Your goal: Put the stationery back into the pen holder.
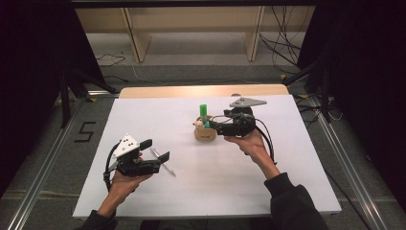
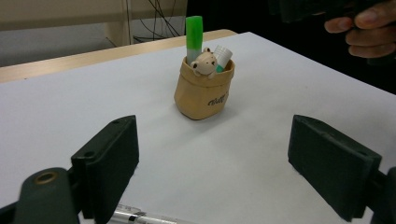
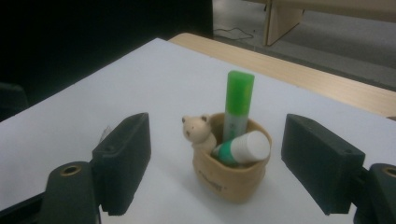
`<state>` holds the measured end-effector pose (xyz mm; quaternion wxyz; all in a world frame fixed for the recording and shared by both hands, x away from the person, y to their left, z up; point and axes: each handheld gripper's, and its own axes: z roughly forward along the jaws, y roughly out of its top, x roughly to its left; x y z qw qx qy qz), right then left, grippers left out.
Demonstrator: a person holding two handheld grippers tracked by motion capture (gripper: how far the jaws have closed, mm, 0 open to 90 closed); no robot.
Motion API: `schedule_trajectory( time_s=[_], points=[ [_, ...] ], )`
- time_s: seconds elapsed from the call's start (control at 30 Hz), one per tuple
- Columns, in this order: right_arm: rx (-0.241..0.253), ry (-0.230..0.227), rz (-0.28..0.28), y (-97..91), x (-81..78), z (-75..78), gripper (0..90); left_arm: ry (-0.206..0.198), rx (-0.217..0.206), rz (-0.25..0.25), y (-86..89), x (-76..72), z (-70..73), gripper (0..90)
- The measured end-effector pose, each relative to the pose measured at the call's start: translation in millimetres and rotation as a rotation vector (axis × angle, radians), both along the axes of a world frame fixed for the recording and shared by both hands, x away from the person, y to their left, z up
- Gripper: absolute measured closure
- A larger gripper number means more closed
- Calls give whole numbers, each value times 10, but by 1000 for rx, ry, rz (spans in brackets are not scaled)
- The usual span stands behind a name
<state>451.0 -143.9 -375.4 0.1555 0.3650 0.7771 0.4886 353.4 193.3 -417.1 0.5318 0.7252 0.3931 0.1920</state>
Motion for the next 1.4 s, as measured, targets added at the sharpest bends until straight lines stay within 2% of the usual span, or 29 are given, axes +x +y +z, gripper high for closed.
schedule_trajectory(
  time_s=[0.13,0.2,0.23,0.3,0.33,0.37,0.4,0.43,0.47,0.57,0.6,0.83,0.87,0.93,0.97,1.0,1.1,1.4],
  points=[
    [-7,7,14,-80,-115,-60,245,17,21,-4,14,64,30,158],
    [-12,10,23,-123,-174,-90,246,33,63,-14,23,129,49,159],
    [-19,12,28,-146,-204,-101,246,33,63,-14,23,129,49,160],
    [-22,17,37,-192,-265,-124,246,62,116,-15,31,216,53,165],
    [-21,20,43,-213,-293,-137,246,69,135,-13,32,249,49,168],
    [-24,20,46,-233,-323,-150,246,69,135,-13,32,249,49,171],
    [-25,25,46,-248,-355,-161,246,88,164,-3,34,317,37,178],
    [-28,22,49,-265,-384,-174,246,88,164,-3,34,317,37,189],
    [-29,26,51,-280,-415,-184,246,105,187,4,35,380,19,205],
    [-29,26,57,-308,-473,-204,246,117,207,10,34,431,-2,252],
    [-27,26,60,-332,-523,-219,246,121,213,18,31,453,-11,312],
    [-20,33,73,-397,-663,-279,246,128,251,35,52,568,-62,531],
    [-20,32,72,-401,-679,-290,246,137,270,44,56,599,-83,579],
    [-19,38,74,-414,-711,-309,246,141,280,50,55,611,-95,688],
    [-19,38,74,-414,-711,-309,246,144,291,51,54,628,-111,688],
    [-21,41,79,-423,-744,-330,247,149,308,52,52,645,-126,780],
    [-25,46,80,-435,-790,-352,247,159,345,71,48,698,-177,889],
    [-22,61,88,-483,-869,-400,245,211,424,70,60,882,-351,893]
  ],
)
